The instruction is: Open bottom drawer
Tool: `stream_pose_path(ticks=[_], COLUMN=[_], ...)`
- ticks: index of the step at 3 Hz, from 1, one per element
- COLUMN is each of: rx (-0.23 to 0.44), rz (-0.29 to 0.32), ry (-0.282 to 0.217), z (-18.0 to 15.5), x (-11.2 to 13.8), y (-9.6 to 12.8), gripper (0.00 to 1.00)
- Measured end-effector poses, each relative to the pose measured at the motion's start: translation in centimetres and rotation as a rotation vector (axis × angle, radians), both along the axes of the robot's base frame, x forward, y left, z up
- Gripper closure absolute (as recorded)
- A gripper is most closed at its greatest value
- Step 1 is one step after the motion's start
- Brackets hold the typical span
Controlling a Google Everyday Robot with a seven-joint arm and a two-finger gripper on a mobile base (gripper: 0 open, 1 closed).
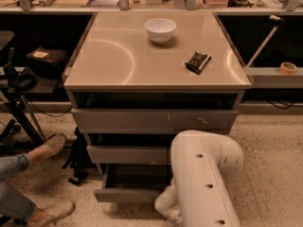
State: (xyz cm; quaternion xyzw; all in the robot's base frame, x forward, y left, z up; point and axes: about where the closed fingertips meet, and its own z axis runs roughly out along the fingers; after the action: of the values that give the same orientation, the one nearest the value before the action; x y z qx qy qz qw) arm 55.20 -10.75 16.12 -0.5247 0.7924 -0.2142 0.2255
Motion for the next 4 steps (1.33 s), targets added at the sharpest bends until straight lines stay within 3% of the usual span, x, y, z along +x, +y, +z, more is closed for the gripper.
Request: stream_pose_path(ticks=[1, 2, 4], rx=[0.162, 0.192, 0.191], rz=[-0.098, -0.11, -0.11], ry=[0.02, -0.006, -0.007], z=[-2.4, -2.1, -2.1], x=[-1.9, -2.4, -2.4], y=[-0.5, -3.2, -3.2], gripper=[0.0, 0.0, 0.42])
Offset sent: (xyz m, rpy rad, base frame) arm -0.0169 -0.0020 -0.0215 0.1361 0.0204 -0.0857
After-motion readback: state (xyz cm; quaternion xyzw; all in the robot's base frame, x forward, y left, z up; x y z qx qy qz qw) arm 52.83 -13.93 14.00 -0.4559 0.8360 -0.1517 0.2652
